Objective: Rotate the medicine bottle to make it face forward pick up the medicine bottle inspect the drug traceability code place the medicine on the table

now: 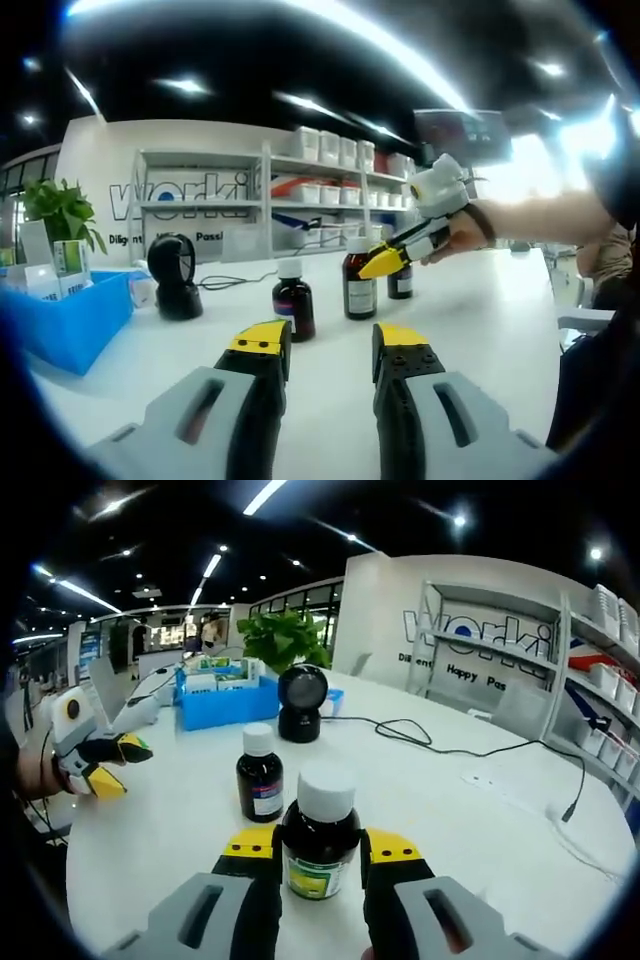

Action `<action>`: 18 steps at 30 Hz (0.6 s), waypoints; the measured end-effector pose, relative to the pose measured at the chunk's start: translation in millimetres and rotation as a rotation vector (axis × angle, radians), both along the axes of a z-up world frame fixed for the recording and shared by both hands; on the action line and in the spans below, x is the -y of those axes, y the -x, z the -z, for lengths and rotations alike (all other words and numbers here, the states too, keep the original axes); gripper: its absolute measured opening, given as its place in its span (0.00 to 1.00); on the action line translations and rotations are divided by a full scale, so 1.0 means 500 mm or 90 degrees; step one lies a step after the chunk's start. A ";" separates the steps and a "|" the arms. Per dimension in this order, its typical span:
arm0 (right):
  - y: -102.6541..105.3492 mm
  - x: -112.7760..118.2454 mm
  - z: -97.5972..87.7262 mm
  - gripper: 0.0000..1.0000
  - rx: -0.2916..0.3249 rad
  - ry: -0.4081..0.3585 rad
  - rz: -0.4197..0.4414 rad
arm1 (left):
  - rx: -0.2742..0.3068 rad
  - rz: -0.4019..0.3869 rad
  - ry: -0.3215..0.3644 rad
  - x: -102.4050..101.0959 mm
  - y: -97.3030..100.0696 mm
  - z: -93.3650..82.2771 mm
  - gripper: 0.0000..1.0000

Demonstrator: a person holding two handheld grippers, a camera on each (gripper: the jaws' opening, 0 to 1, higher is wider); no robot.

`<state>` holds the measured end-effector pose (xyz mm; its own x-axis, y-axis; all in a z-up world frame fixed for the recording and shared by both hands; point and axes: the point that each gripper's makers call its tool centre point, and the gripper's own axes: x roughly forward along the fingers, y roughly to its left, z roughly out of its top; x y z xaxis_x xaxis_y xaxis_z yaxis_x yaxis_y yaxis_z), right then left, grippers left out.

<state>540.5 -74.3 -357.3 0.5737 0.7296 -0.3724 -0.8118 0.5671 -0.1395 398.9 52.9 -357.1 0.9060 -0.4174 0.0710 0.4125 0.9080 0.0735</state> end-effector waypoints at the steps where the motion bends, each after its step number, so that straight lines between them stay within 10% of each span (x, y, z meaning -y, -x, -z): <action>1: 0.002 0.000 0.000 0.26 -0.001 -0.001 0.010 | 0.000 -0.001 0.000 0.000 0.000 0.000 0.25; 18: 0.008 0.011 0.008 0.25 0.011 -0.055 0.176 | 0.001 -0.005 0.002 -0.001 0.001 -0.002 0.25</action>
<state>536.7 -79.5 -361.5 0.7609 0.5729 -0.3046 -0.6225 0.7771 -0.0933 398.6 53.3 -356.0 0.9090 -0.4101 0.0739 0.4054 0.9113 0.0716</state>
